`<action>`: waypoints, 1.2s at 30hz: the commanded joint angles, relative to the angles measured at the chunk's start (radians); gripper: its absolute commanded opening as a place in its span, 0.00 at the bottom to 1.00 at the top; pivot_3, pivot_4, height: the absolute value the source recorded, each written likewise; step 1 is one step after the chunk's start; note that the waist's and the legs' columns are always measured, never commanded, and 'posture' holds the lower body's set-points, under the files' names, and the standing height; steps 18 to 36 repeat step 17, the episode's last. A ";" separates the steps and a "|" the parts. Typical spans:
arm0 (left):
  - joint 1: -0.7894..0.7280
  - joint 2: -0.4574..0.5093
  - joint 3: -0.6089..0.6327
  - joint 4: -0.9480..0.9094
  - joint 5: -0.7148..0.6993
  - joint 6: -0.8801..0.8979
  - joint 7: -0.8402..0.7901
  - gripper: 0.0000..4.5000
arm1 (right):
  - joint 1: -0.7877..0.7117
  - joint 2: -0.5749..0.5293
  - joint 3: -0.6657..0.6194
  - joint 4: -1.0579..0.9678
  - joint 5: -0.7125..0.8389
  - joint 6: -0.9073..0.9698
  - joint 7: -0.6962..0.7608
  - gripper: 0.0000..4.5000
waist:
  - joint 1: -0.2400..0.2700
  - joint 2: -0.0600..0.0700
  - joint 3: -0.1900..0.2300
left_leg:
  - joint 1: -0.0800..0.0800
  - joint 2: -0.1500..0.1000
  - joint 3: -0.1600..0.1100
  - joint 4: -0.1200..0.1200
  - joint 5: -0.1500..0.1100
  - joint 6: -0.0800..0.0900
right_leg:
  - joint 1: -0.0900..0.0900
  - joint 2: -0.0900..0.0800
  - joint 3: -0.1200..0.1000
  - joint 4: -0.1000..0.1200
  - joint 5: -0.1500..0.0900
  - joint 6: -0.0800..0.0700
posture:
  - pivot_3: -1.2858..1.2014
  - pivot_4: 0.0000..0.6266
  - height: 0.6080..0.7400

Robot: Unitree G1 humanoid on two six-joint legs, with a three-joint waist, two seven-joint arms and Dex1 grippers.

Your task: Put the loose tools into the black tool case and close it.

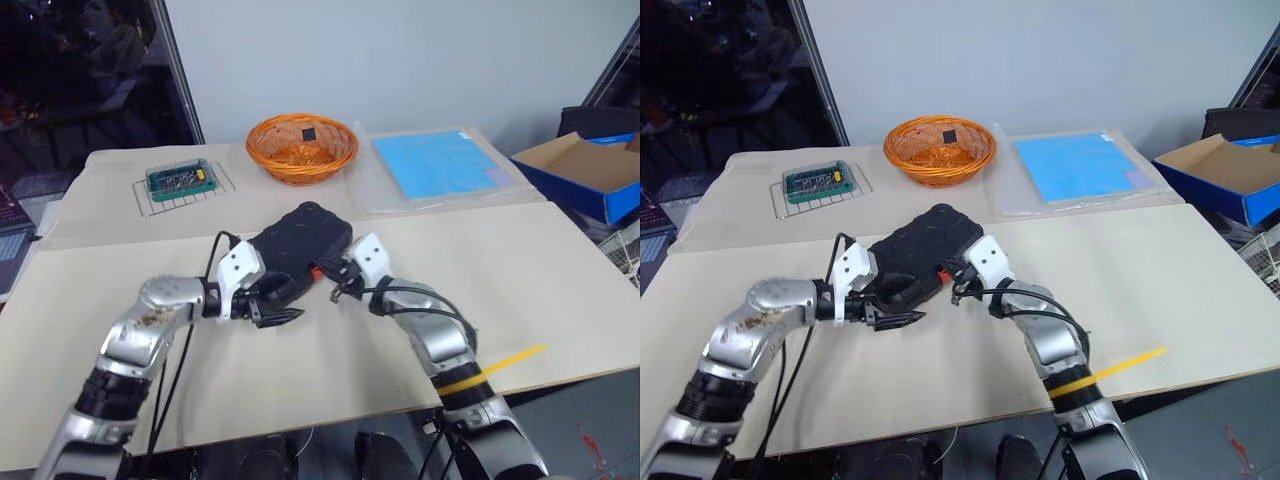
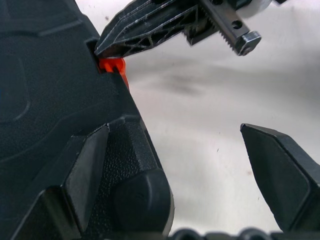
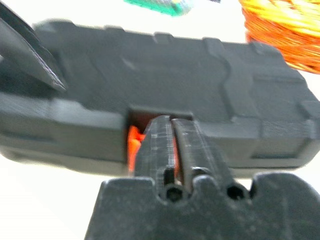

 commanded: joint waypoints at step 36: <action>0.540 0.167 0.457 -0.381 -0.287 0.130 0.068 1.00 | 0.626 -0.578 -0.673 -0.455 0.358 0.148 0.384 1.00 | 0.022 -0.009 0.009 | 0.004 0.002 0.003 0.002 -0.013 -0.007 | -0.002 0.005 0.000 -0.001 -0.012 0.000 | 0.52 0.24 1.00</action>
